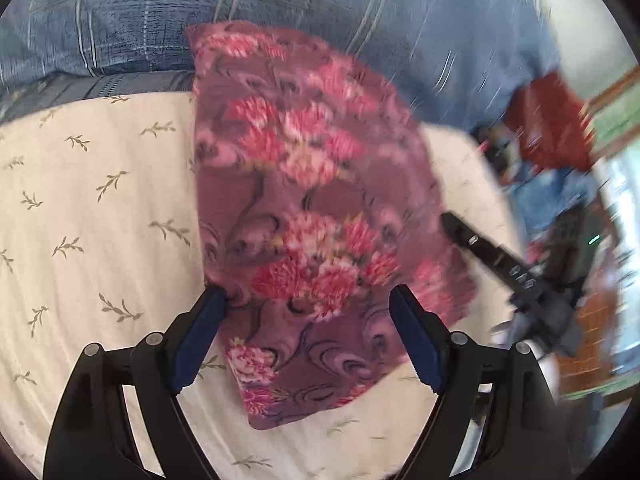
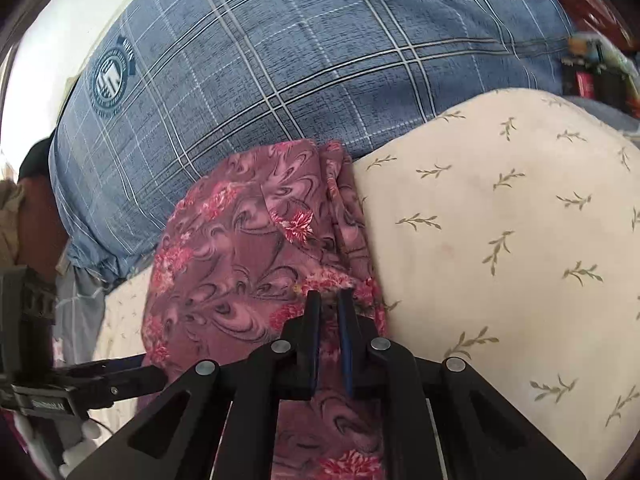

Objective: Fold small clothes

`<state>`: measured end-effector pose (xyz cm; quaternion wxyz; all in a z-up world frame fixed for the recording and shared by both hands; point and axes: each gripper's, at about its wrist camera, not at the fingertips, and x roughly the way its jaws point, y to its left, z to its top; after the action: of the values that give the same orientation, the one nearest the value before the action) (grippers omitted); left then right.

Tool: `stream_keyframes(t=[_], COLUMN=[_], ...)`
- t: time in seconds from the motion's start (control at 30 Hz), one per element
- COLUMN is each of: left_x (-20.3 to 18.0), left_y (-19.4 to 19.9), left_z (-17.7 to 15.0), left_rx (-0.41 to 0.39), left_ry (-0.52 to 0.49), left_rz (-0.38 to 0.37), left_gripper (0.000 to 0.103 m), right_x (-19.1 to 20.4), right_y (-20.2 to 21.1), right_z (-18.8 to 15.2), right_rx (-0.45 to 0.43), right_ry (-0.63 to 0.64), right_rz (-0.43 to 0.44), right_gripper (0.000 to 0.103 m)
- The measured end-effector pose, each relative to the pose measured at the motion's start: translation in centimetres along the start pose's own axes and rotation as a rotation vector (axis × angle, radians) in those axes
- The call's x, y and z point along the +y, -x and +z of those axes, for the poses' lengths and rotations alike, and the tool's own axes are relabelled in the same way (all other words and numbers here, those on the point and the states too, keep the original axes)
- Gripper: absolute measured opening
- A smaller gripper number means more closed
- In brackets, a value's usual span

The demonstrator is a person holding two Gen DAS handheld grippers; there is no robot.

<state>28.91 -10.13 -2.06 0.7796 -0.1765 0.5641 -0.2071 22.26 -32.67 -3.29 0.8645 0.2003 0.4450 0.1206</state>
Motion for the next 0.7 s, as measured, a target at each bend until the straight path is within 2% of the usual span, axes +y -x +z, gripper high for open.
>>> stream_keyframes(t=[0.03, 0.07, 0.13, 0.2, 0.27, 0.37, 0.47, 0.5, 0.53, 0.57, 0.63, 0.7], left_x=[0.7, 1.6, 2.8, 3.7, 4.6, 5.4, 5.2, 4.9, 4.5, 4.0, 3.4, 3.4], left_y=[0.6, 1.5, 2.5, 2.4, 1.3, -0.9, -2.9, -3.0, -2.8, -2.6, -2.5, -4.1], left_z=[0.6, 1.5, 3.1, 5.0, 6.6, 7.9, 8.6, 8.8, 8.9, 9.2, 9.6, 10.4], left_rx=[-0.018, -0.052, -0.105, -0.117, -0.090, -0.048, -0.015, -0.016, -0.028, -0.055, -0.105, -0.086], left_ry=[0.028, 0.063, 0.099, 0.123, 0.138, 0.158, 0.164, 0.153, 0.136, 0.108, 0.076, 0.067], left_rz=[-0.038, -0.072, -0.076, -0.047, -0.025, -0.009, 0.010, 0.012, 0.004, -0.007, 0.005, 0.069], left_gripper=[0.084, 0.084, 0.084, 0.084, 0.084, 0.084, 0.083, 0.080, 0.078, 0.078, 0.078, 0.078], right_x=[0.0, 0.0, -0.2, -0.4, -0.5, 0.2, 0.9, 1.4, 2.3, 4.0, 5.5, 3.9], right_y=[0.4, 1.0, 1.5, 0.9, -0.8, -3.8, -7.5, -8.4, -9.1, -8.9, -7.3, -6.7], right_z=[0.4, 1.1, 2.5, 4.2, 5.6, 7.5, 8.7, 9.0, 9.2, 9.4, 9.7, 10.1], right_rx=[-0.013, -0.041, -0.073, -0.068, -0.037, -0.019, 0.044, 0.075, 0.098, 0.086, 0.015, -0.033], right_ry=[-0.005, -0.009, -0.028, -0.075, -0.117, -0.121, -0.120, -0.098, -0.039, 0.075, 0.179, 0.098], right_rz=[0.004, 0.009, 0.031, 0.071, 0.091, 0.068, 0.047, 0.051, 0.049, 0.040, 0.058, 0.073], right_gripper=[0.011, 0.016, 0.028, 0.043, 0.043, 0.043, 0.043, 0.032, 0.015, 0.006, 0.005, 0.005])
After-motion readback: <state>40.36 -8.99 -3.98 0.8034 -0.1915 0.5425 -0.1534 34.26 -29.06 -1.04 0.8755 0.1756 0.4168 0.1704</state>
